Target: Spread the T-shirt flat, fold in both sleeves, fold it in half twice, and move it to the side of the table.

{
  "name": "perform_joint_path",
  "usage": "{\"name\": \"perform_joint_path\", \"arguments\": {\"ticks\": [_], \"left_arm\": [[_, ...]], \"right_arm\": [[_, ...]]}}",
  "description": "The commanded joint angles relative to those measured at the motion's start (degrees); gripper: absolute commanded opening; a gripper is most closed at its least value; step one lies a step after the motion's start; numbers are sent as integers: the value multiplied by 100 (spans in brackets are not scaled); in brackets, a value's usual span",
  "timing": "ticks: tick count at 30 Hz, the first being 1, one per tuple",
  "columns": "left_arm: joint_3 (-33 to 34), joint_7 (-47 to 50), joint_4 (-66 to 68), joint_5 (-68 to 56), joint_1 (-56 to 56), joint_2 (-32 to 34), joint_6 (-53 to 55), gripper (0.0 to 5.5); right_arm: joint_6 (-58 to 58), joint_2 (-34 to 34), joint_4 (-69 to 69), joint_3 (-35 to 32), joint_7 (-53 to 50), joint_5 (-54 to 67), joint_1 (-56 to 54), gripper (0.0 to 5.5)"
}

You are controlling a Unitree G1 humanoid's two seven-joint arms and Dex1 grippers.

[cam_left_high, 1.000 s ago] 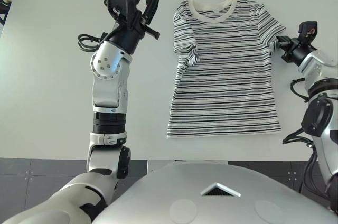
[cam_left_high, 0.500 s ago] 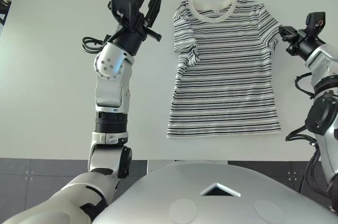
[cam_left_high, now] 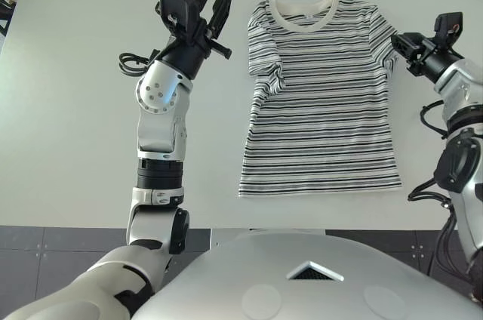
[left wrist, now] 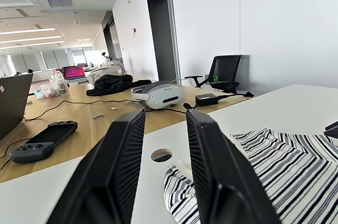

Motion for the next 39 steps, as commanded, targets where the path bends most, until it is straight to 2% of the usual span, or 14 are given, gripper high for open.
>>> {"name": "perform_joint_path", "arguments": {"ticks": [1,5,23,35,39], "left_arm": [[-12,31,45,46,-115,18,-49,148],[-15,7,37,48,-112,45,-34,148],[12,0,6,28,-57,82,-36,148],[-6,14,30,34,-64,57,-39,148],[-16,15,40,38,-65,48,-42,148]], "right_arm": [[29,-40,93,-8,-136,-15,45,242],[-50,-2,2,46,284,16,76,246],[160,189,214,19,-207,-11,97,246],[144,172,188,17,-116,-2,66,16],[121,142,173,30,-85,-15,61,12]]}}
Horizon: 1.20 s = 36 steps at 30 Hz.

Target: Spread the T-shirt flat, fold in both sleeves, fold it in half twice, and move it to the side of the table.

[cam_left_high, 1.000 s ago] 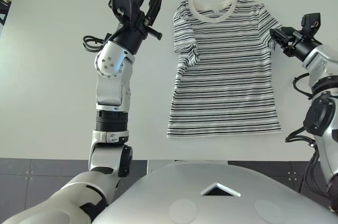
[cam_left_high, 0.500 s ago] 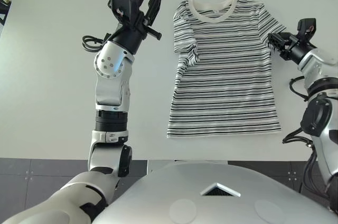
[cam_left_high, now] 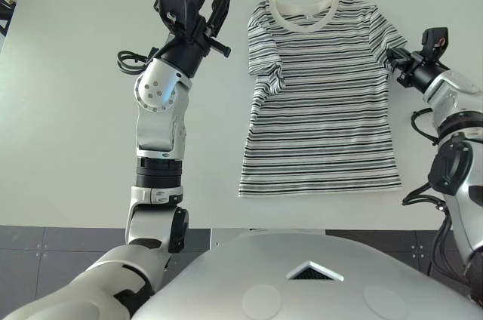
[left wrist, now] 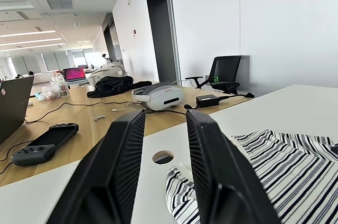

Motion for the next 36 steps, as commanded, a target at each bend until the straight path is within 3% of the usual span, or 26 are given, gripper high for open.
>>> {"name": "perform_joint_path", "arguments": {"ticks": [1,10,17,24,30,34,36], "left_arm": [[-23,17,25,39,-39,11,-38,148],[-37,6,40,43,-72,11,-44,148],[-37,6,30,44,-82,24,-25,148],[-33,6,20,38,-50,26,-25,148],[-26,9,27,31,-33,23,-22,148],[-35,9,28,32,-33,15,-16,148],[-38,6,29,32,-31,15,-17,148]], "right_arm": [[32,-33,-30,3,37,-12,-60,12],[-434,107,-402,278,383,-121,-90,12],[-1140,311,-791,970,462,-608,171,12],[-2436,299,-1070,2061,-278,-1763,500,12],[-2691,258,-990,2243,-677,-1965,479,12],[-2857,256,-1126,2181,-528,-1789,510,84],[-2975,253,-1268,2163,-310,-1674,581,90]]}}
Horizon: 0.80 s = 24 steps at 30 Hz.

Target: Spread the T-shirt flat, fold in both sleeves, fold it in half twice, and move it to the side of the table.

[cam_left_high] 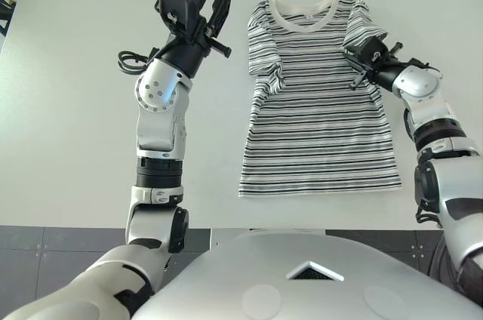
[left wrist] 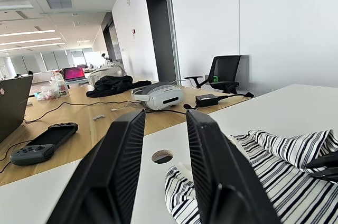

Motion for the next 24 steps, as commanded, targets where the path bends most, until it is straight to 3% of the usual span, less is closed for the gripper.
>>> {"name": "perform_joint_path", "arguments": {"ticks": [1,9,11,15,19,24], "left_arm": [[-23,6,18,31,-32,17,-14,148],[-21,-3,62,25,-75,14,-21,148],[-26,-8,66,24,-85,12,-18,148],[-18,-2,80,28,-89,16,-23,148],[-31,-1,106,27,-117,-6,-40,148],[-29,-15,94,22,-112,5,-36,148]], "right_arm": [[-214,-86,-333,-60,408,248,102,90],[-279,-110,-1264,-39,1344,759,579,90],[-248,-67,-1428,-347,1303,1151,535,90],[-53,-405,-644,-1558,265,2010,-367,90],[316,-1022,471,-840,-1876,526,-656,90],[624,-948,925,0,-2544,-529,-524,90]]}}
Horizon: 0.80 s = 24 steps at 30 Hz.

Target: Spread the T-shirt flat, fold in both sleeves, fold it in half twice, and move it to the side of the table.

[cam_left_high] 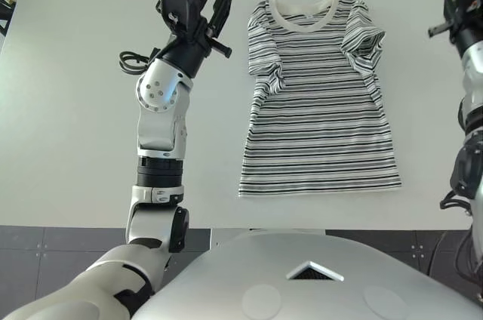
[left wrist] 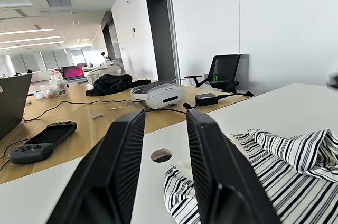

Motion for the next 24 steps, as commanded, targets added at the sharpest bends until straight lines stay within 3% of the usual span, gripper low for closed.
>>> {"name": "perform_joint_path", "arguments": {"ticks": [1,8,16,24], "left_arm": [[-19,-11,21,21,-83,27,-9,148],[17,-20,5,3,-44,67,11,148],[26,-29,-15,-22,-14,70,40,148],[26,-22,23,-22,-10,53,50,148]], "right_arm": [[132,139,205,545,-299,-637,85,90],[-51,431,200,574,63,-600,83,90],[-525,1056,-133,502,1513,-220,133,90],[-916,1208,-822,321,2806,450,369,90]]}}
